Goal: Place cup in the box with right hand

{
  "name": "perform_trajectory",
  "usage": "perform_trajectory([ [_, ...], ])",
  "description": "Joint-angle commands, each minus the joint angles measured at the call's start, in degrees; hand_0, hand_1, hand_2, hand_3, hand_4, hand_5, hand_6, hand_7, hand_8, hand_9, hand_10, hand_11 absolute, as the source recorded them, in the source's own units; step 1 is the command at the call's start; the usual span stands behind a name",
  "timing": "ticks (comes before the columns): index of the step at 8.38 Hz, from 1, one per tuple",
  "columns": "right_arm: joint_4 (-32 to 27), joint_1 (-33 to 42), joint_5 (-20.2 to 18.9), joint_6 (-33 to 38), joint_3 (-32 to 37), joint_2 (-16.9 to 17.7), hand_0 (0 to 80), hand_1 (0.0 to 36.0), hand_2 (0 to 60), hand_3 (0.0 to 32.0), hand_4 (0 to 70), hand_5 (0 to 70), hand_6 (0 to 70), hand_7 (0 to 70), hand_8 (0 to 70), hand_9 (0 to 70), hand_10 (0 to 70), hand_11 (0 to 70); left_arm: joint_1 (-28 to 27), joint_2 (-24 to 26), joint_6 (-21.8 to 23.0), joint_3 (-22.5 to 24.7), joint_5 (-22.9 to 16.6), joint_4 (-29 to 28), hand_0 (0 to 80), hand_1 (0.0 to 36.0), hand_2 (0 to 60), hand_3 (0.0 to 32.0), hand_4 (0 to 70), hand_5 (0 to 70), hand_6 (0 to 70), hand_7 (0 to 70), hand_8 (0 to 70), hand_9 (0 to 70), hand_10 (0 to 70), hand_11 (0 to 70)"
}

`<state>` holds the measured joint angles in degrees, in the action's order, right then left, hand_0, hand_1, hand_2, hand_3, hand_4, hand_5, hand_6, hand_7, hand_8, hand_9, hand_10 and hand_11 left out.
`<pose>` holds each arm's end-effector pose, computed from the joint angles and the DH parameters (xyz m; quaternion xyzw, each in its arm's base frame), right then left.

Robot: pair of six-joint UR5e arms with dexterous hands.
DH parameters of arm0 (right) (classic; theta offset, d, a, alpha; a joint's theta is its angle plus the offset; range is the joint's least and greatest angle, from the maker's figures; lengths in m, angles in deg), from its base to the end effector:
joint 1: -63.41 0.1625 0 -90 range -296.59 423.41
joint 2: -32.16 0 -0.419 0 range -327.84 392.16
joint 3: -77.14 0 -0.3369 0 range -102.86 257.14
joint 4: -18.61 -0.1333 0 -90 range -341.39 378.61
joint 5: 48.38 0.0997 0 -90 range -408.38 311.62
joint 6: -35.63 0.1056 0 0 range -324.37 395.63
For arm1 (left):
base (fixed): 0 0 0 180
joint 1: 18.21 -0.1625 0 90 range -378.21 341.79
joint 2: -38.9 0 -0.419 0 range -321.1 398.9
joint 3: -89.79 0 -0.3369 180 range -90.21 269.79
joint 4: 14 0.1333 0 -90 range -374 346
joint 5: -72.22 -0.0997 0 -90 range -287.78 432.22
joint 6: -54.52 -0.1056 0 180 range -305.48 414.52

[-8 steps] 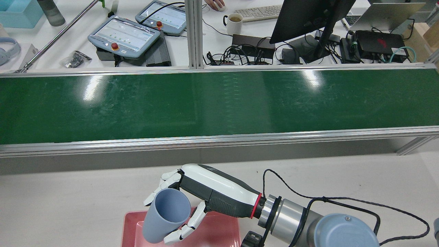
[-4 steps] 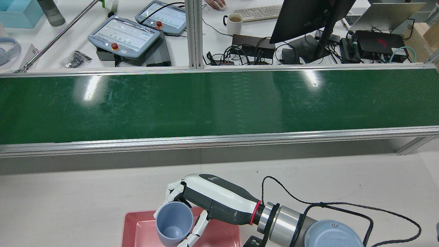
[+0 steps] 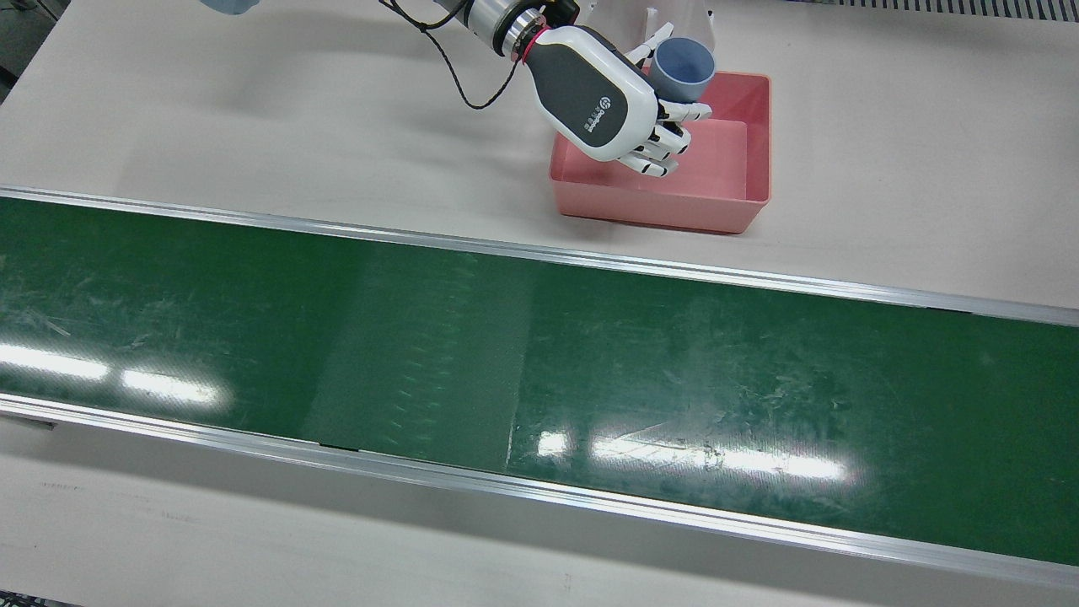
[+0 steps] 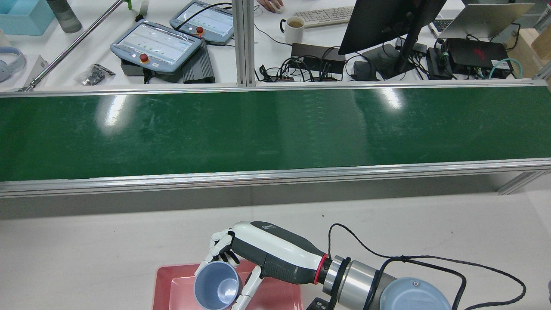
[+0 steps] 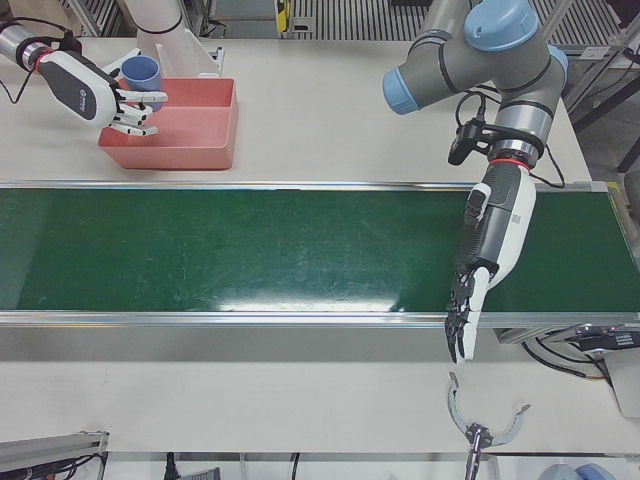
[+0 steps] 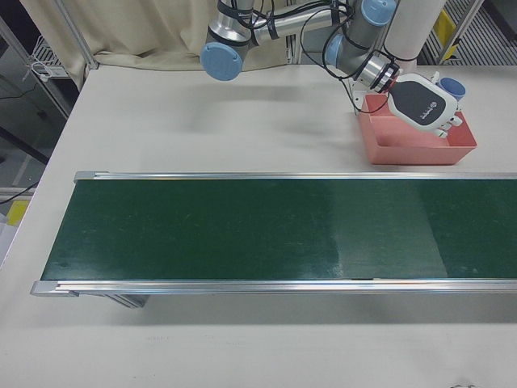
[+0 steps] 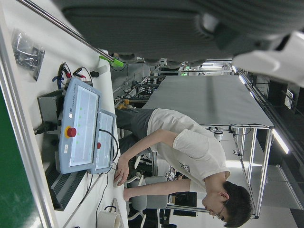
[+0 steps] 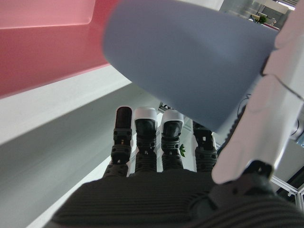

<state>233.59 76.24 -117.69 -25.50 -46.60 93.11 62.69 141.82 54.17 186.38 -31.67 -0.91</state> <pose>-0.4412 -0.2755 0.2713 -0.0257 -0.8471 0.3245 0.4201 -0.0237 -0.5347 0.5460 -0.1368 0.7318 -0.6518 0.1443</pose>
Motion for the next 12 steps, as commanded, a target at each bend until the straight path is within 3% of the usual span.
perform_trajectory([
  [1,0.0,0.1,0.1,0.1,0.1,0.1,47.8,0.0,0.0,0.0,38.7,6.0,33.5,70.0,41.8,67.2,20.3,29.4,0.0,0.0,0.0,0.0,0.0,0.0,0.0,0.0,0.0,0.0,0.0,0.0,0.0,0.0,0.0,0.0,0.0,0.0],
  [3,0.0,0.3,0.2,0.5,0.0,0.8,45.9,0.0,0.0,0.0,46.0,4.4,32.7,70.0,41.2,66.8,19.8,28.1,0.0,0.0,0.0,0.0,0.0,0.0,0.0,0.0,0.0,0.0,0.0,0.0,0.0,0.0,0.0,0.0,0.0,0.0],
  [4,0.0,2.0,0.1,2.3,-0.6,2.2,43.3,0.0,0.0,0.0,46.7,3.8,32.5,70.0,41.2,66.9,19.7,27.8,0.0,0.0,0.0,0.0,0.1,0.0,0.0,0.0,0.0,0.0,0.0,0.0,0.0,0.0,0.0,0.0,0.0,0.0],
  [5,0.1,5.5,-0.1,5.7,-2.8,4.0,46.2,0.0,0.0,0.0,46.7,4.5,32.7,70.0,40.7,66.0,19.3,27.5,0.0,0.0,0.0,0.0,0.0,0.0,0.0,0.0,0.0,0.0,0.0,0.0,0.0,0.0,0.0,0.0,0.0,0.0],
  [6,0.1,10.2,0.0,6.9,-6.7,6.4,47.5,0.0,0.0,0.0,38.9,5.5,33.0,70.0,39.4,64.1,18.4,26.6,0.0,0.0,0.0,0.0,0.0,0.0,0.0,0.0,0.0,0.0,0.0,0.0,0.0,0.0,0.0,0.0,0.0,0.0],
  [7,0.1,15.5,0.1,7.3,-10.2,8.7,48.4,3.5,0.0,0.0,30.6,6.6,33.3,70.0,38.1,62.4,17.9,26.4,0.0,0.0,0.0,0.0,0.0,0.0,0.0,0.0,0.0,0.0,0.0,0.0,0.0,0.0,0.0,0.0,0.0,0.0],
  [8,0.0,19.9,0.1,12.7,-10.4,10.7,49.0,8.4,0.0,0.0,23.3,7.7,33.7,70.0,38.5,62.7,17.7,26.5,0.0,0.0,0.0,0.0,0.0,0.0,0.0,0.0,0.0,0.0,0.0,0.0,0.0,0.0,0.0,0.0,0.0,0.0],
  [9,-0.1,23.2,0.1,18.6,-9.8,13.3,48.4,9.5,0.0,0.0,19.9,7.8,33.8,70.0,38.8,63.1,18.0,26.9,0.0,0.0,0.0,0.0,0.0,0.0,0.0,0.0,0.0,0.0,0.0,0.0,0.0,0.0,0.0,0.0,0.0,0.0],
  [10,-0.7,28.0,0.0,22.2,-8.6,14.8,47.3,9.7,1.6,0.0,14.6,8.0,34.0,70.0,39.4,63.8,19.6,29.3,0.0,0.0,0.0,0.0,0.0,0.1,0.0,0.0,0.0,0.0,0.0,0.0,0.0,0.0,0.0,0.0,0.0,0.0],
  [11,-3.7,31.5,-0.1,25.3,-7.0,17.4,46.4,5.6,0.0,0.0,12.1,7.7,34.1,70.0,40.4,65.1,21.0,31.1,0.0,0.0,0.0,0.0,0.0,0.0,0.0,0.0,0.0,0.0,0.0,0.0,0.0,0.0,0.0,0.0,0.0,0.0],
  [12,-9.4,35.0,-0.4,29.7,-2.6,20.1,46.1,5.8,0.0,0.0,7.3,8.1,33.7,70.0,41.4,66.6,22.5,33.3,0.0,0.0,0.0,0.0,0.0,0.0,0.0,0.0,0.0,0.0,0.0,0.0,0.0,0.0,0.0,0.0,0.0,0.0],
])
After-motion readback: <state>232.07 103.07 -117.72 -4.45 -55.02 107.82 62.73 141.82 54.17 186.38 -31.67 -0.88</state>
